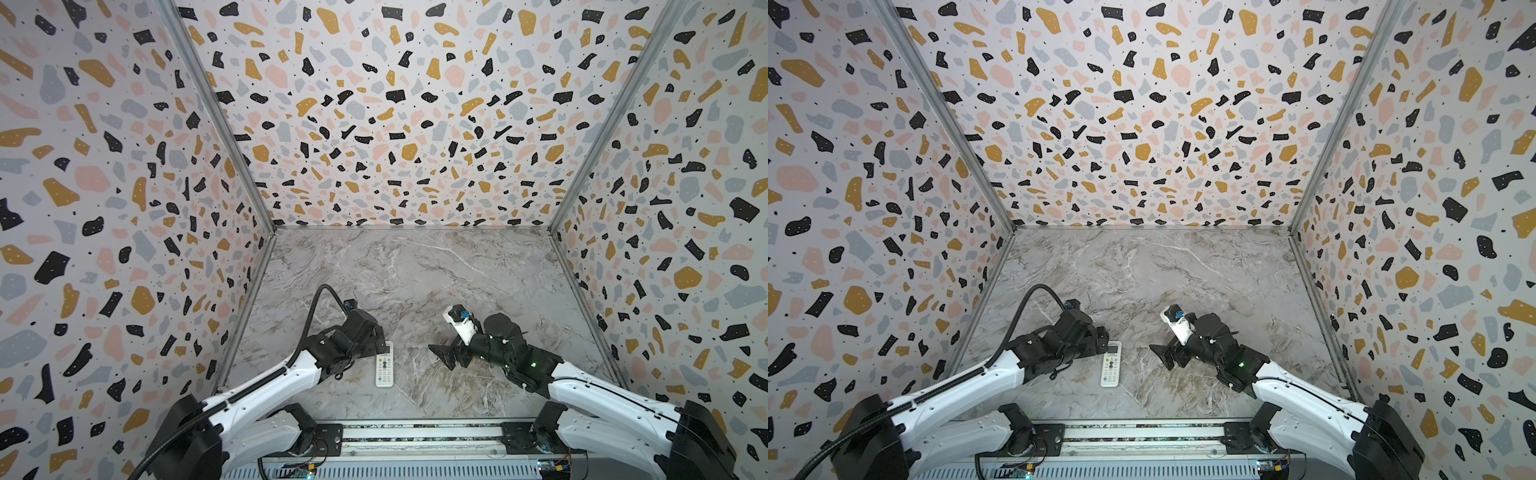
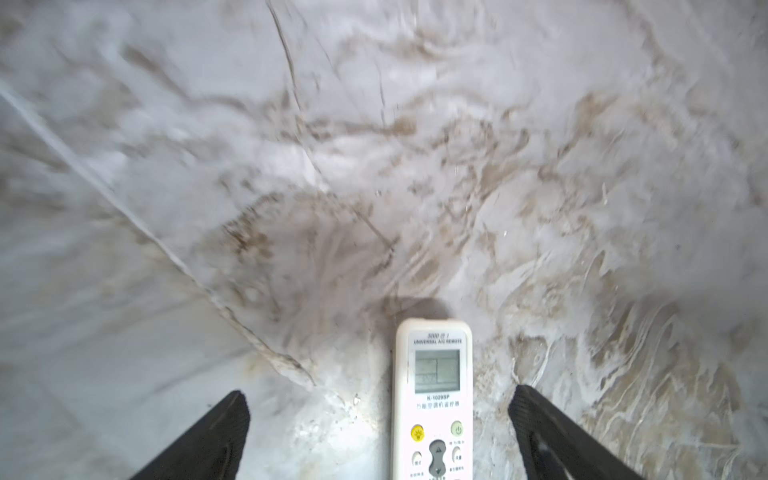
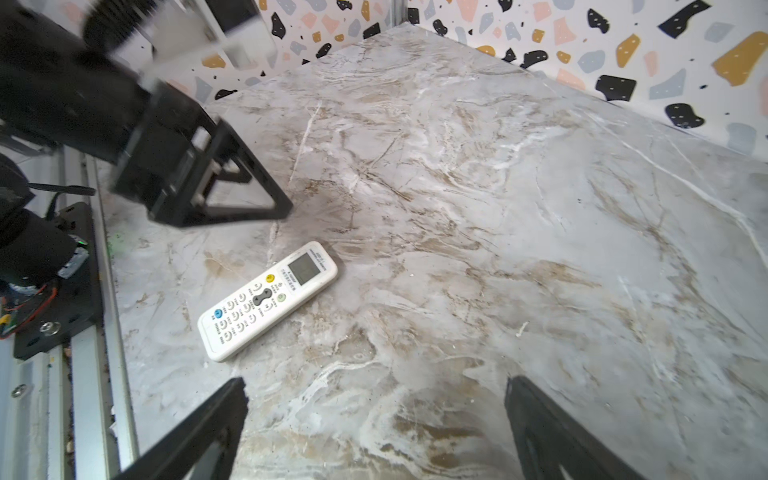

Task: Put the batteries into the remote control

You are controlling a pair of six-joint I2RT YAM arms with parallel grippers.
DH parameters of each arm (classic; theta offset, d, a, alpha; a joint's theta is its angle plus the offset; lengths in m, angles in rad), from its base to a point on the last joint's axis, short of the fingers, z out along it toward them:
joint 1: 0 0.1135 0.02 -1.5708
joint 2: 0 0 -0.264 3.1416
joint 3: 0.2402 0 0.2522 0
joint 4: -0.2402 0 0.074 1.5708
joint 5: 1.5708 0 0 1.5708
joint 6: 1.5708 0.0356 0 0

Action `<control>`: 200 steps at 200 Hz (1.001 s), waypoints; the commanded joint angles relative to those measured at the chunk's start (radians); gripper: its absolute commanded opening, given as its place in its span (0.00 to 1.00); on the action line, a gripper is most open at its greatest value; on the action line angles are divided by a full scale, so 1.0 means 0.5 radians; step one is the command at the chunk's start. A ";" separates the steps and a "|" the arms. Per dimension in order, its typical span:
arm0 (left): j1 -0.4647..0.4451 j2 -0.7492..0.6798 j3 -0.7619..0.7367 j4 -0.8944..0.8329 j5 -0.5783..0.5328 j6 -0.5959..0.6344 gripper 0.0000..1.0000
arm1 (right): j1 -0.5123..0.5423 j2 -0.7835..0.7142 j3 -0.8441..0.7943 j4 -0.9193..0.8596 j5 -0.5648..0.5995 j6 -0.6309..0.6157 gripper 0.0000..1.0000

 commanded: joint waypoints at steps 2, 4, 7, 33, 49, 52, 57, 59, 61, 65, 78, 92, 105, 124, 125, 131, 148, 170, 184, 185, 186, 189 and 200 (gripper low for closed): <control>0.080 -0.205 0.153 -0.141 -0.506 0.260 0.99 | -0.087 -0.162 -0.011 -0.133 0.238 0.024 0.99; 0.087 -0.222 0.158 -0.141 -0.545 0.276 0.99 | -0.100 -0.174 -0.014 -0.139 0.255 0.030 0.99; 0.096 -0.249 0.159 -0.141 -0.598 0.296 0.99 | -0.114 -0.190 -0.021 -0.145 0.279 0.036 0.99; 0.169 -0.459 0.067 -0.007 -1.009 0.410 0.99 | -0.261 -0.340 -0.127 -0.143 0.504 0.098 0.99; 0.288 -0.522 0.040 0.089 -1.029 0.426 0.99 | -0.355 -0.420 -0.187 -0.121 0.682 0.154 0.99; 0.310 -0.528 0.044 0.102 -1.030 0.427 0.99 | -0.368 -0.433 -0.195 -0.115 0.720 0.156 0.99; 0.340 -0.529 0.041 0.114 -1.050 0.417 0.99 | -0.394 -0.451 -0.207 -0.102 0.781 0.163 0.99; 0.348 -0.529 0.039 0.116 -1.065 0.412 0.99 | -0.401 -0.458 -0.212 -0.094 0.804 0.165 0.99; 0.358 -0.529 0.036 0.124 -1.082 0.403 0.99 | -0.412 -0.465 -0.218 -0.086 0.824 0.167 0.99; 0.372 -0.526 0.027 0.142 -1.116 0.395 1.00 | -0.432 -0.479 -0.229 -0.069 0.859 0.171 0.99; 0.383 -0.511 -0.033 0.252 -1.201 0.399 1.00 | -0.490 -0.526 -0.271 0.005 0.938 0.167 0.99; 0.384 -0.471 -0.118 0.406 -1.270 0.455 0.99 | -0.542 -0.567 -0.346 0.152 1.062 0.146 0.99; 0.382 -0.431 -0.200 0.546 -1.385 0.470 0.99 | -0.597 -0.577 -0.432 0.306 1.184 0.136 0.99; 0.384 -0.400 -0.296 0.696 -1.525 0.508 0.99 | -0.683 -0.542 -0.556 0.556 1.349 0.188 0.99; 0.384 -0.400 -0.300 0.707 -1.530 0.515 0.99 | -0.690 -0.540 -0.561 0.566 1.350 0.189 0.99; 0.381 -0.403 -0.323 0.762 -1.538 0.552 0.99 | -0.724 -0.521 -0.586 0.628 1.329 0.180 0.99; 0.384 -0.409 -0.418 0.992 -1.605 0.656 0.99 | -0.817 -0.437 -0.595 0.742 1.166 0.046 0.99; 0.383 -0.381 -0.619 1.544 -1.652 0.966 0.99 | -0.847 -0.251 -0.650 1.042 1.218 -0.156 0.99; 0.384 -0.307 -0.775 1.976 -1.640 1.147 0.99 | -0.875 -0.122 -0.695 1.245 1.173 -0.213 0.99; 0.384 -0.300 -0.786 2.018 -1.639 1.160 1.00 | -0.877 -0.112 -0.698 1.259 1.169 -0.217 0.99; 0.384 -0.293 -0.795 2.051 -1.641 1.172 1.00 | -0.879 -0.102 -0.701 1.271 1.165 -0.221 0.99; 0.384 -0.260 -0.826 2.147 -1.646 1.212 0.99 | -0.886 -0.070 -0.709 1.309 1.152 -0.226 0.99; 0.394 -0.120 -0.886 2.421 -1.682 1.307 1.00 | -0.903 0.048 -0.713 1.418 1.133 -0.238 0.99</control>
